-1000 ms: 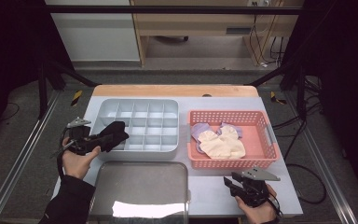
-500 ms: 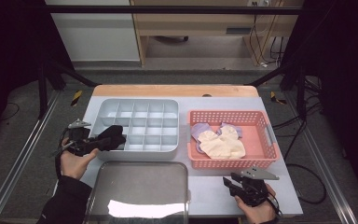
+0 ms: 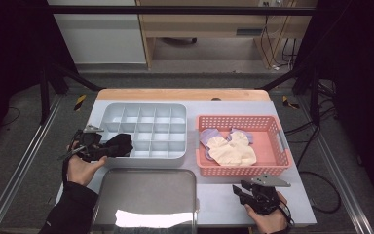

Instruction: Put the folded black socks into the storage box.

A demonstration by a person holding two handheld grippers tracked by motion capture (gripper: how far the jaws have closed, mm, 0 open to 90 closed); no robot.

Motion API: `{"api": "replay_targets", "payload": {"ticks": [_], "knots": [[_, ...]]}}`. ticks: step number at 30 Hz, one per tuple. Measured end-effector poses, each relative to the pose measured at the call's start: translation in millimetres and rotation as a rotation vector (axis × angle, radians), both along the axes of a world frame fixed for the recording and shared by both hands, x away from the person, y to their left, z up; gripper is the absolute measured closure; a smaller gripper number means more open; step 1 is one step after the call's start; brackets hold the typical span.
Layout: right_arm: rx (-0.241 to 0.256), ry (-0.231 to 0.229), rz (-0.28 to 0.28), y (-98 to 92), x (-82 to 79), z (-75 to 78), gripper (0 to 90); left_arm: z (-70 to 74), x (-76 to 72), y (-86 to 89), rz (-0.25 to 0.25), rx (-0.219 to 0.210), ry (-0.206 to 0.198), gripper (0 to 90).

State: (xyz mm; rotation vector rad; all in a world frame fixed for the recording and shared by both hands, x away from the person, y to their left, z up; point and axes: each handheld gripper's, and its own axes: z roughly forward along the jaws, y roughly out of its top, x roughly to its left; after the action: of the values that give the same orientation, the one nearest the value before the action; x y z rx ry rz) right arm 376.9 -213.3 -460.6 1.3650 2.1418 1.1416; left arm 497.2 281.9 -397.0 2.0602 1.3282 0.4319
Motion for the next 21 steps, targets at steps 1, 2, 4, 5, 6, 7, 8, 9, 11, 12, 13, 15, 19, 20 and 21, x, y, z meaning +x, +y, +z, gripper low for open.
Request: {"api": "replay_targets", "payload": {"ticks": [1,2,4,5,6,7,8,9,11,12,13,15,19,20,21], "knots": [[0.003,0.005,-0.001,0.5,-0.1,0.1,61.0,-0.3,0.1,-0.4,0.001,-0.002,0.002,69.5],[0.002,0.005,-0.001,0.6,0.1,-0.1,61.0,-0.6,0.6,-0.6,0.000,-0.002,0.004,69.5],[0.002,0.006,-0.001,0.9,0.6,-0.4,61.0,-1.0,1.0,-1.4,0.001,0.006,0.002,69.5],[0.003,0.008,-0.001,0.9,0.7,-0.4,61.0,-1.2,1.1,-2.8,0.001,0.013,0.000,69.5],[0.005,0.010,-0.002,0.9,0.7,-0.6,61.1,-1.6,1.2,-3.7,0.001,0.016,-0.002,69.5],[0.006,0.010,-0.002,0.8,0.8,-0.6,61.1,-2.0,1.5,-4.8,0.002,0.019,-0.002,69.5],[0.007,0.010,-0.002,0.8,0.9,-0.8,61.0,-2.7,1.9,-5.6,0.000,0.019,-0.002,69.5],[0.008,0.011,-0.001,0.8,0.9,-0.9,61.0,-3.9,2.4,-6.5,-0.002,0.019,0.000,69.5],[0.009,0.011,0.001,1.2,0.9,-1.6,61.1,-7.0,2.8,-7.0,-0.006,0.015,0.001,69.4],[0.011,0.018,0.002,1.8,0.4,-1.9,61.1,-8.2,2.8,-7.2,-0.004,0.010,0.001,69.4],[0.009,0.017,0.003,2.1,0.4,-2.3,61.1,-9.4,2.6,-7.1,-0.003,0.006,0.000,69.4],[0.007,0.022,0.008,2.7,0.5,-3.0,61.1,-11.0,2.1,-7.0,-0.007,0.003,0.001,69.4],[0.006,0.022,0.009,3.7,0.8,-3.2,61.1,-13.8,2.1,-8.2,-0.018,0.005,0.009,69.4],[0.006,0.022,0.010,3.7,0.8,-3.3,61.1,-14.8,2.3,-8.7,-0.019,0.006,0.011,69.4],[0.008,0.025,0.009,3.9,0.6,-3.5,61.1,-15.9,2.5,-9.5,-0.020,0.007,0.013,69.3]]}}
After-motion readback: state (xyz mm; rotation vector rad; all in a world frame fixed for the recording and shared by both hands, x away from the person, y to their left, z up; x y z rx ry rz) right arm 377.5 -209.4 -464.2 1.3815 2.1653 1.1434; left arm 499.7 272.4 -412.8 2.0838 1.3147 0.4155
